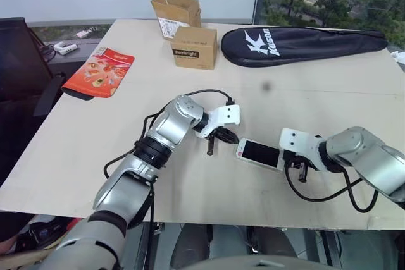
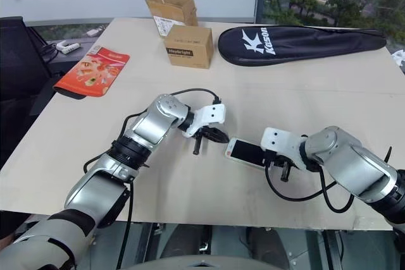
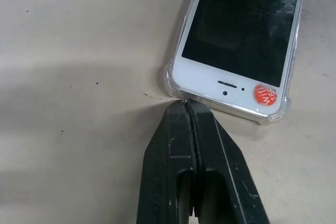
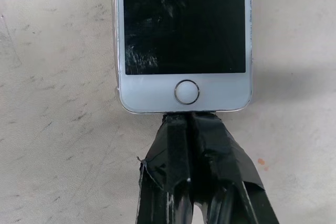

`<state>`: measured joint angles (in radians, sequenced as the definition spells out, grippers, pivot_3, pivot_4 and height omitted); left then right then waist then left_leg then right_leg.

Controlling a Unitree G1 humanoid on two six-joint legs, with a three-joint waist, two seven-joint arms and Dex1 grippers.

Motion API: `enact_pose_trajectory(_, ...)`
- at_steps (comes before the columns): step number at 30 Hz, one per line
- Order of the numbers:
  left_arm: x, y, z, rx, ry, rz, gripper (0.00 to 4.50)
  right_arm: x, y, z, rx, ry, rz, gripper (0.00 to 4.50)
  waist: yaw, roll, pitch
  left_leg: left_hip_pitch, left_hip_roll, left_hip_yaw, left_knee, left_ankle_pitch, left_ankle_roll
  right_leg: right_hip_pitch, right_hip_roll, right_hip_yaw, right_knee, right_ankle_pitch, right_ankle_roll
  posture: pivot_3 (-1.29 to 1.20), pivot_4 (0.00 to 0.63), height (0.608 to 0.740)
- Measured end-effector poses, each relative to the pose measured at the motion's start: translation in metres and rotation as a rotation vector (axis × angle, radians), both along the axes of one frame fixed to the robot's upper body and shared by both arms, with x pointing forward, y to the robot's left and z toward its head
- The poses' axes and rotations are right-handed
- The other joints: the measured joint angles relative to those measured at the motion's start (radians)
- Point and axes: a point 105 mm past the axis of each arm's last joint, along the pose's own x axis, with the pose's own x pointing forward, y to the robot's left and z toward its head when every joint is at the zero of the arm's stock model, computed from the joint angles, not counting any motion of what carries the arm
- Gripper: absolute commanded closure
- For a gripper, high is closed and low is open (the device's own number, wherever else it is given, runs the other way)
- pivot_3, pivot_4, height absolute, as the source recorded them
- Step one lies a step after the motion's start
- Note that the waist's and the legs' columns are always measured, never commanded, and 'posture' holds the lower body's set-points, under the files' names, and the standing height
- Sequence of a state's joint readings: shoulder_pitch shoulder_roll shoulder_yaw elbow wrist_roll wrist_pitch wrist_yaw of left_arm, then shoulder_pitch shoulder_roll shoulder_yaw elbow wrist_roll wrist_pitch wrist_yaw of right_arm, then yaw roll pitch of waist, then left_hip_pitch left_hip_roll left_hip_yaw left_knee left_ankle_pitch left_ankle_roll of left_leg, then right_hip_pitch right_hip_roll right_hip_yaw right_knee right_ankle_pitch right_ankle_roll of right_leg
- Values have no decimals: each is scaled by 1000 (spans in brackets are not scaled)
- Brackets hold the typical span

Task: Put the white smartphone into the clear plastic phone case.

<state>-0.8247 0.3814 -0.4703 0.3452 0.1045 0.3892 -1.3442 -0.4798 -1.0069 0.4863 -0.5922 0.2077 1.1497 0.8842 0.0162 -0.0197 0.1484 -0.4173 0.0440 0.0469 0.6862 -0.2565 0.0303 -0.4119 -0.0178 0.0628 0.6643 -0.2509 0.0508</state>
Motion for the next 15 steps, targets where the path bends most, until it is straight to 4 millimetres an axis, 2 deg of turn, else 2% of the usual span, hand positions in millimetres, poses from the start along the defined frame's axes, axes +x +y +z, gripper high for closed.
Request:
enact_pose_trajectory(4,-1,2,5,-43,20,9,4500,-10,-22,7,24,-10,-80,4462,3,0,0,-5,-1,-1,0,0,0,-2,-1,-2,-2,2,4,0,150,732)
enact_pose_trajectory(6,1,-3,24,-188,39,24,4500,-15,-31,14,107,-49,-141,4462,-2,0,1,-13,-1,-3,2,0,0,-7,-1,-7,-2,2,5,0,150,732)
enact_pose_trajectory(7,1,-3,27,-203,37,24,4500,-14,-31,15,117,-56,-144,4462,-4,0,1,-13,0,-3,2,0,0,-8,-1,-7,-2,2,5,0,150,732)
enact_pose_trajectory(10,-9,-19,44,-325,51,-45,4500,-9,-20,31,363,-154,-187,4462,-6,0,0,-13,0,-8,0,0,0,-8,2,-10,-1,2,5,0,150,732)
enact_pose_trajectory(12,-22,-31,42,-354,83,-111,4500,-9,-18,31,465,-193,-202,4462,-4,1,0,-12,0,-10,0,0,0,-7,2,-11,-1,2,5,0,150,732)
enact_pose_trajectory(15,-30,-33,22,-310,131,-122,4500,-15,-24,17,527,-190,-217,4462,-4,1,0,-12,-1,-11,0,0,0,-6,2,-12,-1,2,4,0,150,732)
